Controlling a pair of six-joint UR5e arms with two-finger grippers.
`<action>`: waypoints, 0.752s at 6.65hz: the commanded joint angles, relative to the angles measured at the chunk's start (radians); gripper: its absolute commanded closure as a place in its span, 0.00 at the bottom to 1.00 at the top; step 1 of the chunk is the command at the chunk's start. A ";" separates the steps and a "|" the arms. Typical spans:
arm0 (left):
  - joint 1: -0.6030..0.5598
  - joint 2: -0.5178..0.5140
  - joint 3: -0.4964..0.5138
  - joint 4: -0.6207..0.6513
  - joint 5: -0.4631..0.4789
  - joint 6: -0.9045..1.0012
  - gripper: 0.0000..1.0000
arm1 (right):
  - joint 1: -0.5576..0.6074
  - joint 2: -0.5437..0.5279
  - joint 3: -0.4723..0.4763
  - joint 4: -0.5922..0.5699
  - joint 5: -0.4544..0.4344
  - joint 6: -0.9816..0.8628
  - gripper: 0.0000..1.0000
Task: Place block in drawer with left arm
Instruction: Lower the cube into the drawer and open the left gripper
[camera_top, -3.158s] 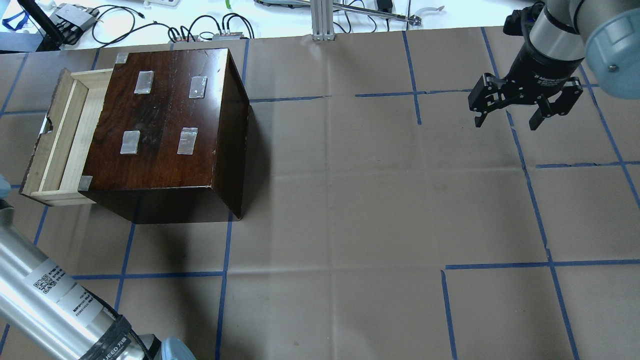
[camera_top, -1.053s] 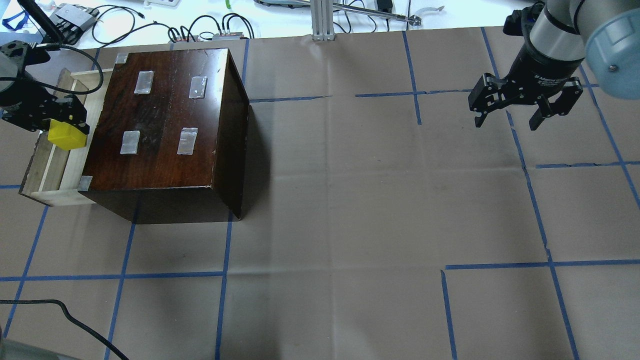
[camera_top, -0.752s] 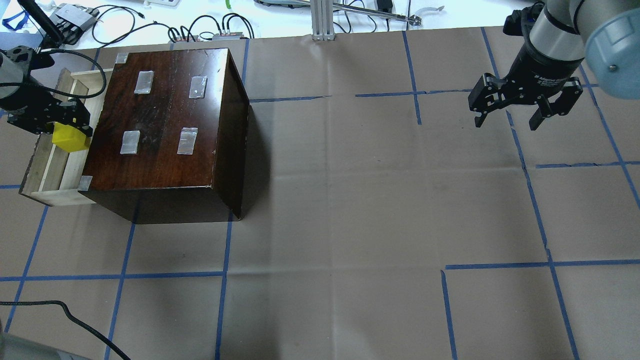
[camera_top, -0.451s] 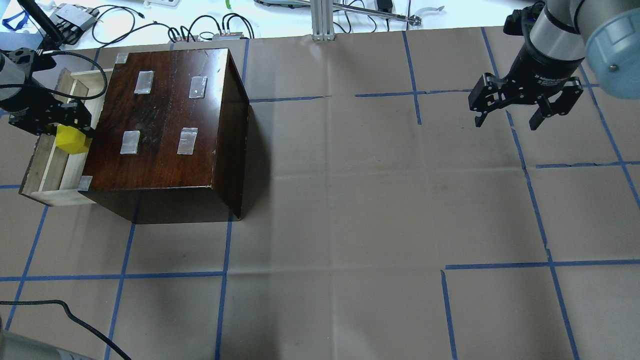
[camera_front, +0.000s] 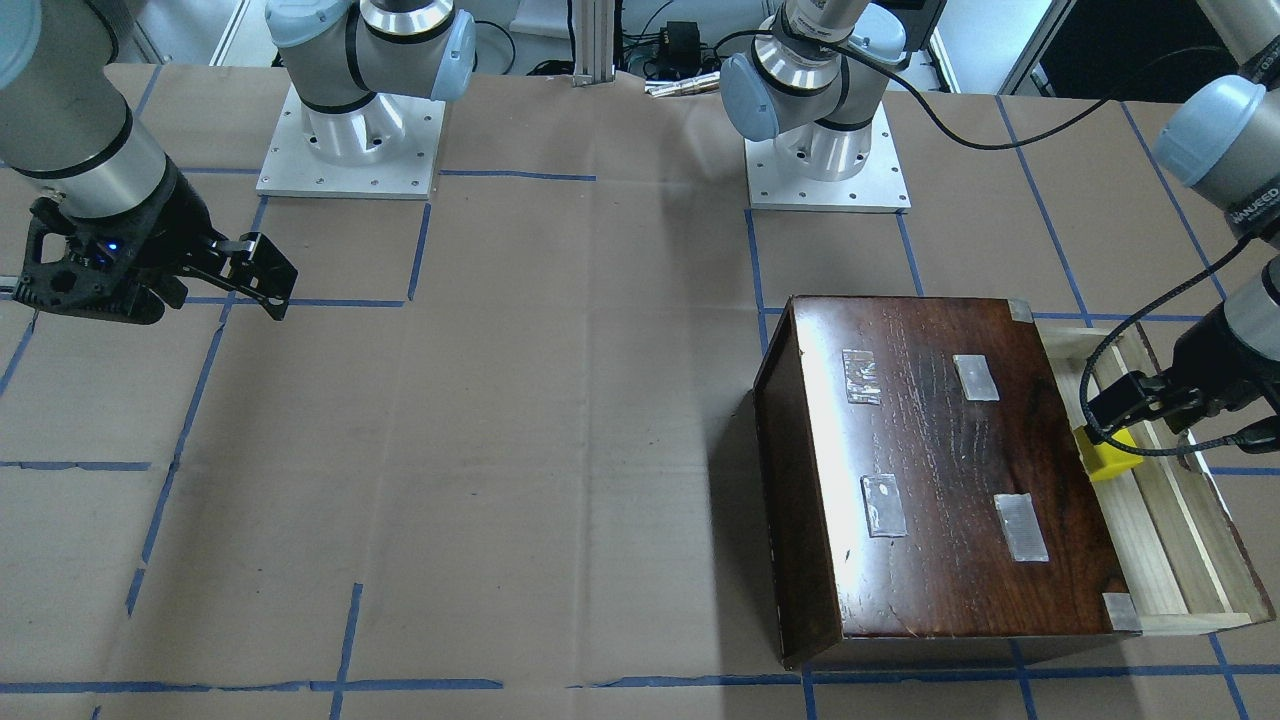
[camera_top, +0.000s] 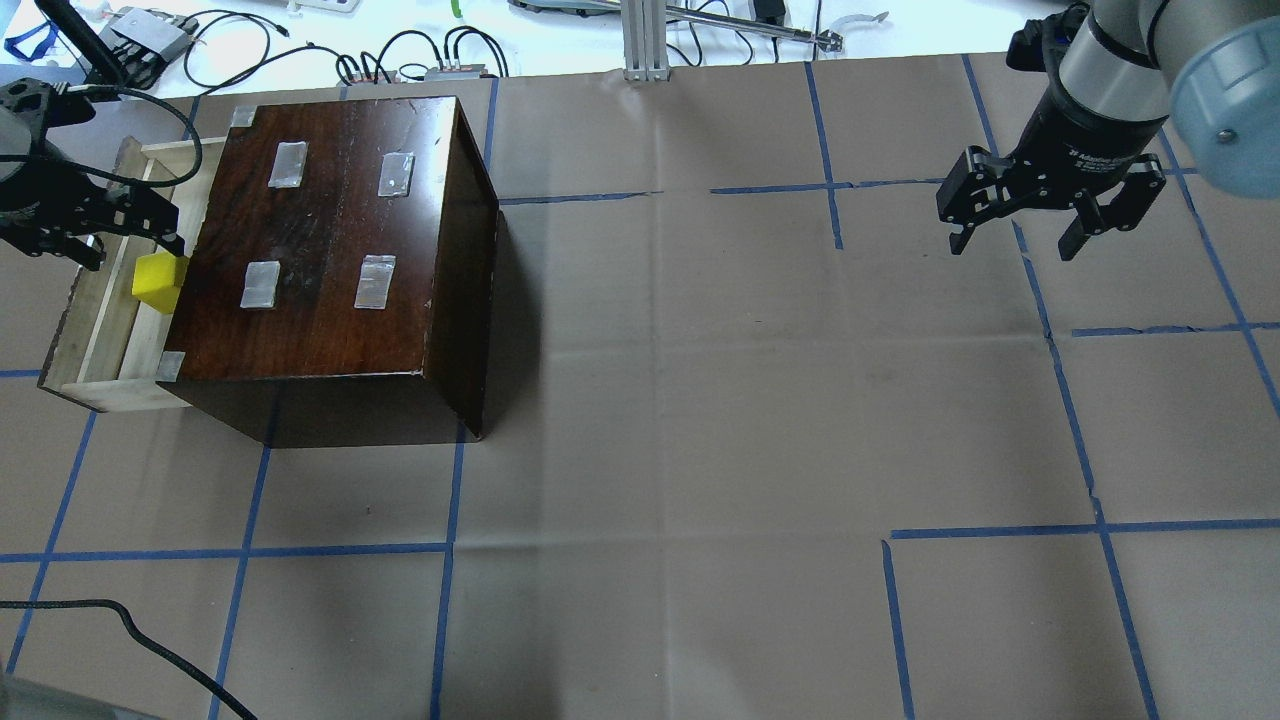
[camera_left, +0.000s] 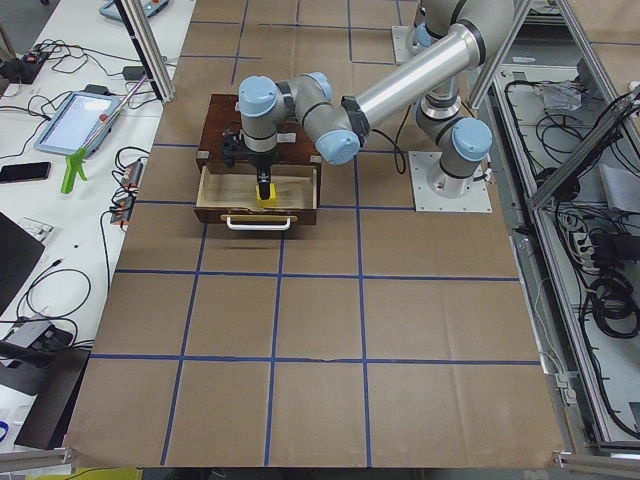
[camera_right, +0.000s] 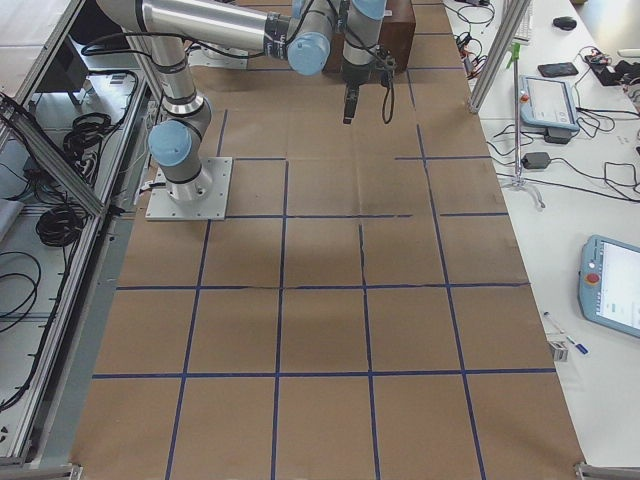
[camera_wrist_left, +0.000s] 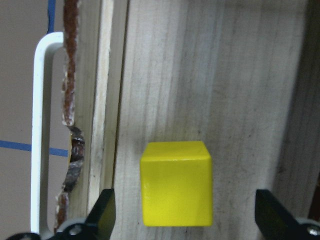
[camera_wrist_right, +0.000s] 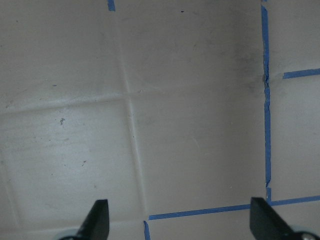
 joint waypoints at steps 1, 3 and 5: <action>-0.001 0.067 0.007 -0.061 0.008 -0.013 0.01 | 0.000 0.001 0.000 0.000 0.000 0.000 0.00; -0.038 0.144 0.004 -0.153 0.001 -0.138 0.01 | 0.000 0.000 0.000 0.000 0.000 0.000 0.00; -0.162 0.199 0.006 -0.209 0.002 -0.305 0.01 | 0.000 0.000 0.000 0.000 0.000 0.000 0.00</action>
